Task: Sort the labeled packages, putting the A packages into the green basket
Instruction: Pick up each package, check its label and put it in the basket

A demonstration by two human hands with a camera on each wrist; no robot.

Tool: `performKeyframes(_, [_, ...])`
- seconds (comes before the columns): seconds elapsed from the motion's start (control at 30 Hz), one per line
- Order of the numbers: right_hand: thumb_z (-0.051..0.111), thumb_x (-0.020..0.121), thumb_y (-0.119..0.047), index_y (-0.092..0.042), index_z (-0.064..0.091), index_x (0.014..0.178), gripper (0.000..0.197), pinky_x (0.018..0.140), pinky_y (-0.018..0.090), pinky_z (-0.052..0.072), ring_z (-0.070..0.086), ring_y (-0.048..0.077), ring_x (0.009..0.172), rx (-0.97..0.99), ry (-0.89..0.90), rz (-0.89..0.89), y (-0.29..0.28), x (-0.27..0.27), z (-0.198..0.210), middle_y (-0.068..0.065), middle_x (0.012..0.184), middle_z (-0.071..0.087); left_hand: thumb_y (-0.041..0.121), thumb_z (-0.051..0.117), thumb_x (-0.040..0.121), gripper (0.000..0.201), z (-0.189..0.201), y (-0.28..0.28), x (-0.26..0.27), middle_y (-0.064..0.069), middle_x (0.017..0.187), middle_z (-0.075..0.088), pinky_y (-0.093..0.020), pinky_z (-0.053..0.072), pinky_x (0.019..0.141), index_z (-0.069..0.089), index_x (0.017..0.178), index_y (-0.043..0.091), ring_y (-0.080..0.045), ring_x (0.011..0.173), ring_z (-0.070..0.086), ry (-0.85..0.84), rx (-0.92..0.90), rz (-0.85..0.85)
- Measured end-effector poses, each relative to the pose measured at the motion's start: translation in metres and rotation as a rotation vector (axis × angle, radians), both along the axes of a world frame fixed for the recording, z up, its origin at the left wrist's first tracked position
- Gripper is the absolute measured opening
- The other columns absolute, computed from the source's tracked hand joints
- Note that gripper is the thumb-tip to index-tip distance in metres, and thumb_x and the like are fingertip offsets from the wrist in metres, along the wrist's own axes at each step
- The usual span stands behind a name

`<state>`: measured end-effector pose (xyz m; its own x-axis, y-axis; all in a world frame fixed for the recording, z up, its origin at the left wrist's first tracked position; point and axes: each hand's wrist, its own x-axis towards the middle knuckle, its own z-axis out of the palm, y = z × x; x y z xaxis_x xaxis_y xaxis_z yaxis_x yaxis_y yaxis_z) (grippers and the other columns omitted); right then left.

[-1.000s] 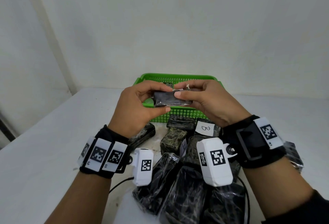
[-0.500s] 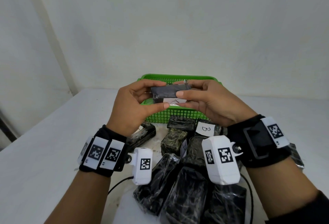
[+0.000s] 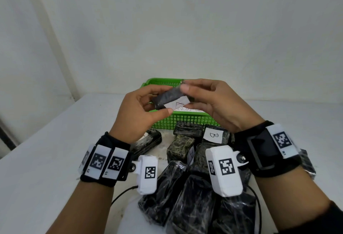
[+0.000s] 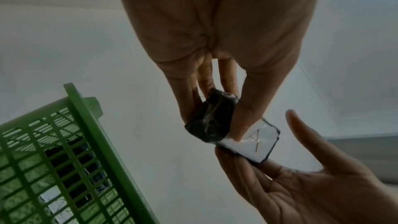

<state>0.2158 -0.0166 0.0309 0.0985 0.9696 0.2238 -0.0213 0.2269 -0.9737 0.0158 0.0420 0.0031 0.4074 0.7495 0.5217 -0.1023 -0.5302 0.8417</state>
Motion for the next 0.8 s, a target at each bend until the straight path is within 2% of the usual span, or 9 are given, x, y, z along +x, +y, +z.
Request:
performKeyframes(0.1, [0.065,0.097,-0.023,-0.002,0.073,0.114,0.029,0.090,0.032,0.063,0.072,0.024,0.095,-0.031,0.119,0.059,-0.004,0.000,0.006,0.013,0.107,0.076,-0.015,0.076,0.072,0.047,0.003,0.000,-0.001,-0.008,0.113,0.071,-0.029,0.058,0.085,0.065,0.112,0.008,-0.019,0.100,0.073,-0.099,-0.084,-0.053])
performKeyframes(0.2, [0.066,0.089,-0.030,-0.003,0.072,0.119,0.041,0.096,0.035,0.061,0.075,0.028,0.100,-0.109,0.128,0.165,-0.007,-0.001,0.006,0.020,0.116,0.076,-0.015,0.077,0.068,0.049,0.002,0.000,0.003,-0.008,0.111,0.069,-0.027,0.058,0.086,0.059,0.109,0.007,-0.019,0.102,0.071,-0.148,-0.135,-0.128])
performKeyframes(0.3, [0.070,0.082,-0.028,0.000,0.070,0.120,0.047,0.094,0.036,0.062,0.075,0.028,0.099,-0.143,0.156,0.240,-0.007,-0.004,0.006,0.022,0.116,0.075,-0.006,0.084,0.066,0.054,0.000,0.000,0.004,-0.019,0.117,0.068,-0.037,0.056,0.096,0.057,0.112,0.004,-0.029,0.108,0.069,-0.110,-0.105,-0.146])
performKeyframes(0.37, [0.073,0.084,-0.020,0.000,0.073,0.112,0.034,0.093,0.035,0.062,0.075,0.027,0.097,-0.113,0.093,0.191,-0.005,-0.006,0.003,0.020,0.111,0.077,0.002,0.088,0.066,0.057,0.000,-0.002,0.003,-0.016,0.118,0.069,-0.041,0.054,0.098,0.059,0.115,0.006,-0.029,0.111,0.068,-0.074,-0.080,-0.138])
performKeyframes(0.43, [0.076,0.088,-0.011,-0.005,0.075,0.106,0.019,0.094,0.037,0.062,0.076,0.026,0.097,-0.073,-0.002,0.082,-0.001,-0.006,-0.002,0.014,0.105,0.080,0.003,0.088,0.067,0.058,0.001,-0.005,0.005,-0.009,0.118,0.071,-0.041,0.053,0.100,0.063,0.119,0.007,-0.024,0.113,0.068,-0.027,-0.030,-0.107])
performKeyframes(0.53, [0.088,0.080,-0.020,-0.010,0.077,0.108,0.032,0.103,0.042,0.057,0.075,0.024,0.109,-0.056,-0.094,-0.004,0.004,-0.006,-0.006,0.008,0.109,0.080,0.004,0.087,0.067,0.048,0.001,-0.007,0.007,-0.004,0.110,0.075,-0.042,0.053,0.101,0.069,0.111,0.010,-0.019,0.107,0.071,0.023,0.060,-0.009])
performKeyframes(0.6, [0.089,0.078,-0.030,-0.009,0.077,0.113,0.042,0.107,0.039,0.054,0.072,0.021,0.115,-0.099,-0.100,0.045,0.005,-0.007,-0.006,0.006,0.113,0.080,0.006,0.087,0.067,0.044,0.001,-0.007,0.006,-0.007,0.109,0.075,-0.044,0.054,0.100,0.070,0.107,0.012,-0.021,0.105,0.072,-0.004,0.054,0.000])
performKeyframes(0.7, [0.078,0.088,-0.023,-0.002,0.075,0.115,0.034,0.104,0.035,0.056,0.072,0.024,0.116,-0.120,-0.022,0.098,0.002,-0.010,-0.006,0.012,0.115,0.079,0.010,0.087,0.065,0.045,0.001,-0.008,0.005,-0.007,0.110,0.075,-0.045,0.053,0.099,0.070,0.106,0.016,-0.022,0.106,0.071,-0.012,0.057,-0.008])
performKeyframes(0.8, [0.079,0.088,-0.018,0.001,0.075,0.116,0.034,0.106,0.041,0.055,0.072,0.027,0.116,-0.095,-0.025,0.049,0.003,-0.012,-0.010,0.015,0.114,0.079,0.006,0.087,0.065,0.047,0.000,-0.007,0.006,-0.005,0.111,0.075,-0.042,0.053,0.100,0.070,0.107,0.016,-0.020,0.107,0.071,0.017,0.060,-0.020])
